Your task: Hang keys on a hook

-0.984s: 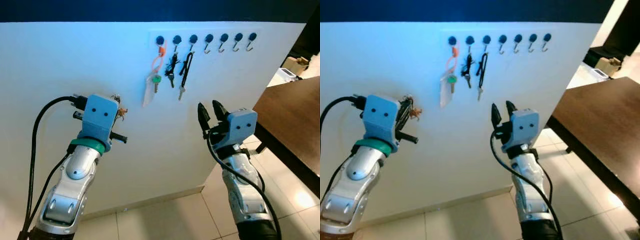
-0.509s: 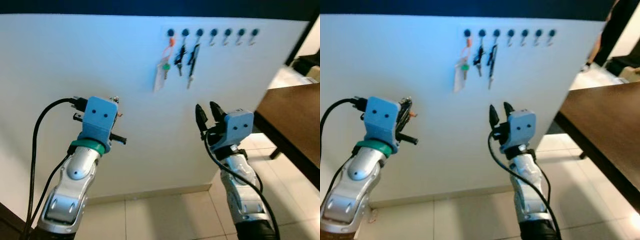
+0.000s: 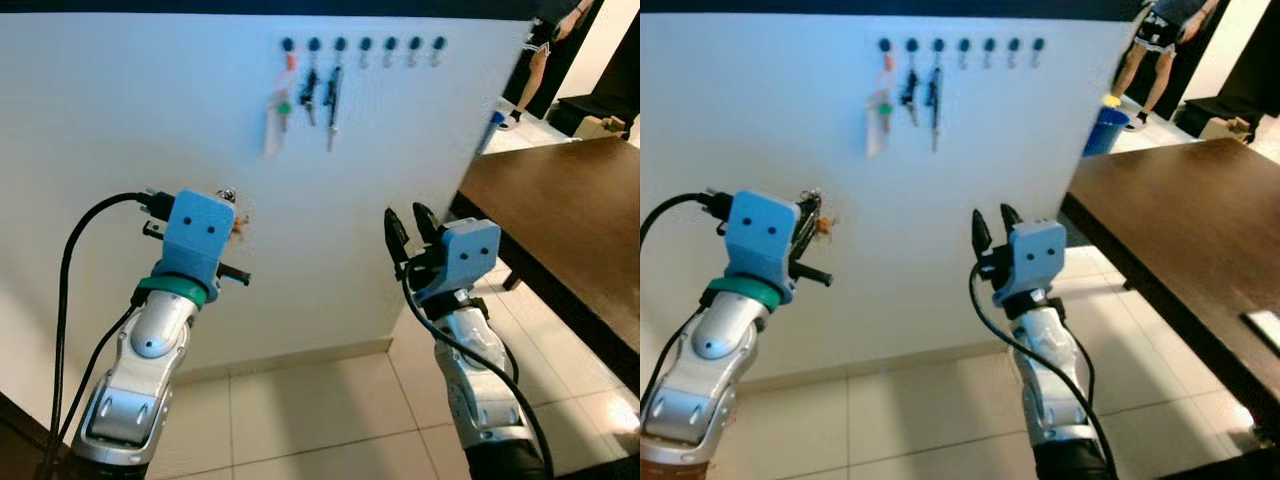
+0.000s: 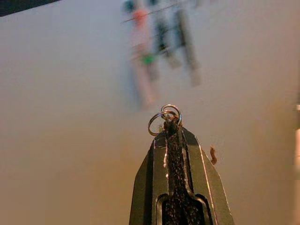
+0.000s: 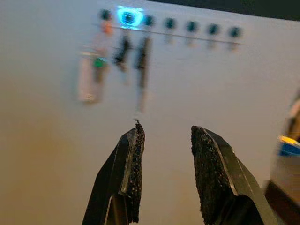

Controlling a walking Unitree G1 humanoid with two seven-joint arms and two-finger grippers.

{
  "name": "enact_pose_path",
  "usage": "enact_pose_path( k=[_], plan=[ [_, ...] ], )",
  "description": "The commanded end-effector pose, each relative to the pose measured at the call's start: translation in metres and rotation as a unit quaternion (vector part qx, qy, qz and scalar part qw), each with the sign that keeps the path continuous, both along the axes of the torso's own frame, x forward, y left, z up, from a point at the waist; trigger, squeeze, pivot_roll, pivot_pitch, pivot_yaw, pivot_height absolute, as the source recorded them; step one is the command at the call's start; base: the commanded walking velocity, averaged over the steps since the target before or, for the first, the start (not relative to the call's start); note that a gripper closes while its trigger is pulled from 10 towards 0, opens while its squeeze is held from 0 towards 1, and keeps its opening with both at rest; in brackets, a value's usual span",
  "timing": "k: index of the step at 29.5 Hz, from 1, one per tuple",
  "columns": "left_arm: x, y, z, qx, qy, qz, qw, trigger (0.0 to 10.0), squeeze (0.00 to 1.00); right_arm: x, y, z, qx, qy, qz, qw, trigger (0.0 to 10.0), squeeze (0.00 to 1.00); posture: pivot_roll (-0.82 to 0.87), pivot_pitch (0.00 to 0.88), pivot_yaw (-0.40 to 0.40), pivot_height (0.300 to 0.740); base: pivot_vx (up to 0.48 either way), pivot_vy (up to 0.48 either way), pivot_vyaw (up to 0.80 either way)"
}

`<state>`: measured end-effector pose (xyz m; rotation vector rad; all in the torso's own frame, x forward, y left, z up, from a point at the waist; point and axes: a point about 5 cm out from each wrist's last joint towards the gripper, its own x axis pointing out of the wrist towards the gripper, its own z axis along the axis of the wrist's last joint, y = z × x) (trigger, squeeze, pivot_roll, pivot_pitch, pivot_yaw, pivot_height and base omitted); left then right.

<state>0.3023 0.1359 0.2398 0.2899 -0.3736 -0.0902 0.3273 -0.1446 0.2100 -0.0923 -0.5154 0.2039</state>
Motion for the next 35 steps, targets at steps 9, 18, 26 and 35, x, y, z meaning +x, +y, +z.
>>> enact_pose_path(
  k=[9, 18, 26, 35],
  plan=[
    [0.0001, 0.002, -0.001, 0.005, -0.001, 0.003, 1.0, 10.0, 0.0, -0.0001, 0.0007, -0.0019, 0.004, 0.005, -0.002, 1.0, 10.0, 0.0, 0.06, 0.043, 0.026, 0.74, 0.0, 0.0, 0.0],
    [0.0031, 0.0063, -0.004, 0.001, 0.012, 0.02, 1.0, 10.0, 0.0, -0.0001, 0.0012, -0.0019, 0.005, 0.005, -0.002, 1.0, 10.0, 0.0, 0.06, 0.046, 0.028, 0.74, 0.028, 0.0, 0.0],
    [0.0038, 0.0068, -0.0045, -0.005, 0.016, 0.019, 1.0, 10.0, 0.0, -0.0003, 0.0021, -0.0018, 0.004, 0.005, 0.0, 1.0, 10.0, 0.0, 0.06, 0.047, 0.028, 0.74, 0.285, 0.0, 0.0],
    [0.0038, 0.0059, -0.0055, -0.007, 0.02, 0.017, 1.0, 10.0, 0.0, -0.0006, 0.0036, -0.0015, 0.005, 0.005, 0.003, 1.0, 10.0, 0.0, 0.06, 0.047, 0.028, 0.74, 0.0, 0.0, 0.0]
  ],
)
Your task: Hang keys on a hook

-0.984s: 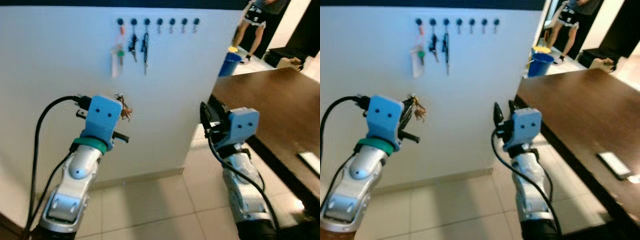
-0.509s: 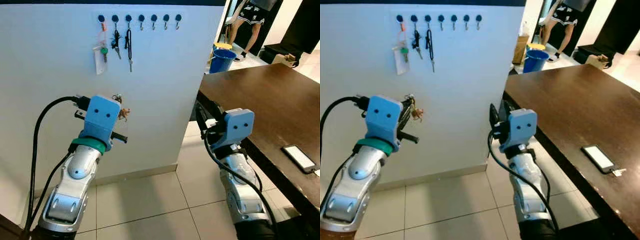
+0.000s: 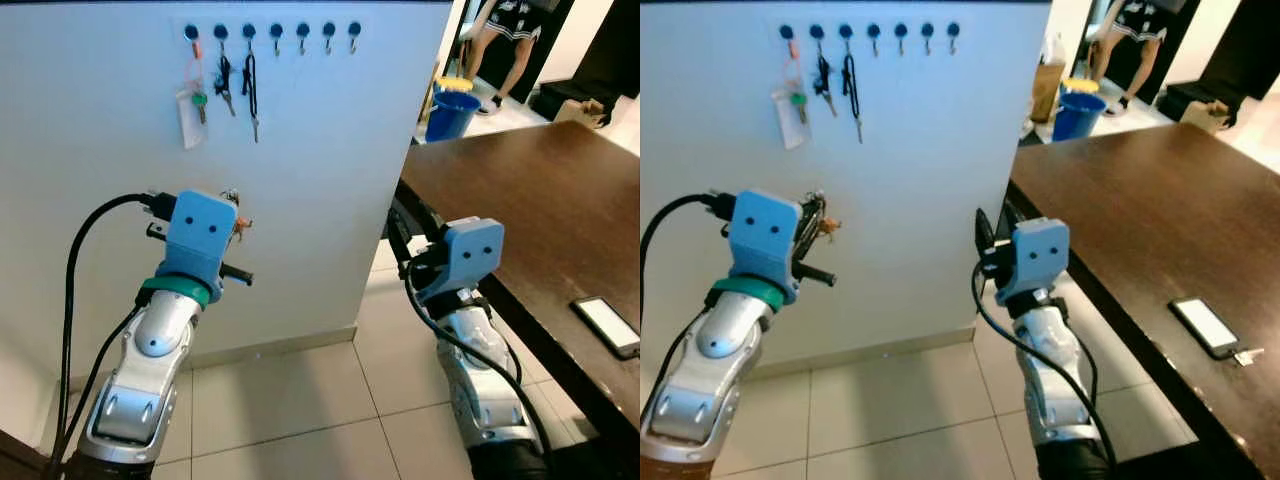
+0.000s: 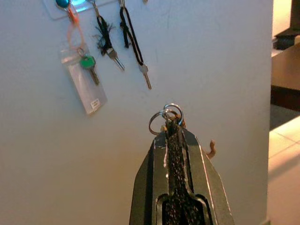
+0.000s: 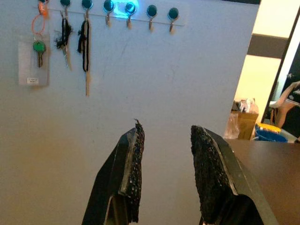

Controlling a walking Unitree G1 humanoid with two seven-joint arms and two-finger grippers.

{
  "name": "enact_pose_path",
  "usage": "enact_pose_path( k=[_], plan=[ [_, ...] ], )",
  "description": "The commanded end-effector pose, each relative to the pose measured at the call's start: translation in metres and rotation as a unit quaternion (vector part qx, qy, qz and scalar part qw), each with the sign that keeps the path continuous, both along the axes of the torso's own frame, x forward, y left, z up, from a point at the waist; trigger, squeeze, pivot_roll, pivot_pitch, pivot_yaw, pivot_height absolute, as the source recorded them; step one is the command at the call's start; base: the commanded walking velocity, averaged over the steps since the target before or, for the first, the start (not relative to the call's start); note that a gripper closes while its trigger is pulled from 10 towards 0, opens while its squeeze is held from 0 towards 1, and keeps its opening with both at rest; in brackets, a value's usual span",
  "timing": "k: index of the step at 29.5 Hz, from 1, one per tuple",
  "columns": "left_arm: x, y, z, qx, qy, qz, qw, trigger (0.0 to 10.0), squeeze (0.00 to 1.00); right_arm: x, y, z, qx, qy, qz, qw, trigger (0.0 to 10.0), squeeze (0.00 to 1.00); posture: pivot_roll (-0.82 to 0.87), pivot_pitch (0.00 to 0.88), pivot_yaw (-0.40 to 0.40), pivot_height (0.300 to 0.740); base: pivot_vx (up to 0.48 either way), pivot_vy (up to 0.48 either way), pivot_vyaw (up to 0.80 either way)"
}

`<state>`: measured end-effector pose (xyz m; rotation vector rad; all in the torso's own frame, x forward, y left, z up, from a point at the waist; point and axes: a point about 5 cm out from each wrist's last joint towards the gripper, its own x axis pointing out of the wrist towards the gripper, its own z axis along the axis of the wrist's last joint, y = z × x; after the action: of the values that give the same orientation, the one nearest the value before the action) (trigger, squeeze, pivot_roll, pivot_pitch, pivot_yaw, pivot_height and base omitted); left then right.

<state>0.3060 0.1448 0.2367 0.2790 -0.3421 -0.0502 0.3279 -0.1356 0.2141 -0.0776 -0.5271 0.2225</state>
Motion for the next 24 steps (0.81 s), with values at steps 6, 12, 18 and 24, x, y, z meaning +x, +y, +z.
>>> enact_pose_path(
  k=[6, 12, 18, 24],
  plan=[
    [0.0025, -0.0009, -0.0047, -0.015, 0.024, 0.005, 1.0, 10.0, 0.0, -0.0014, -0.0005, -0.0083, -0.01, 0.018, -0.002, 1.0, 10.0, 0.0, 0.06, 0.048, 0.028, 0.74, 0.0, 0.0, 0.0],
    [0.0047, 0.0034, -0.0049, -0.04, 0.036, 0.012, 0.998, 10.0, 0.0, -0.0013, 0.0, -0.0095, -0.01, 0.023, 0.001, 1.0, 10.0, 0.0, 0.06, 0.049, 0.028, 0.74, 0.0, 0.0, 0.0],
    [0.0057, 0.0048, -0.0058, -0.037, 0.042, 0.018, 0.998, 10.0, 0.0, -0.0011, 0.0014, -0.011, -0.015, 0.029, 0.004, 0.999, 10.0, 0.0, 0.06, 0.049, 0.027, 0.74, 0.0, 0.0, 0.0],
    [0.0063, 0.0051, -0.0065, -0.037, 0.046, 0.021, 0.998, 10.0, 0.0, -0.001, 0.0046, -0.0129, -0.019, 0.037, 0.006, 0.999, 10.0, 0.0, 0.06, 0.048, 0.028, 0.74, 0.0, 0.0, 0.0]
  ],
)
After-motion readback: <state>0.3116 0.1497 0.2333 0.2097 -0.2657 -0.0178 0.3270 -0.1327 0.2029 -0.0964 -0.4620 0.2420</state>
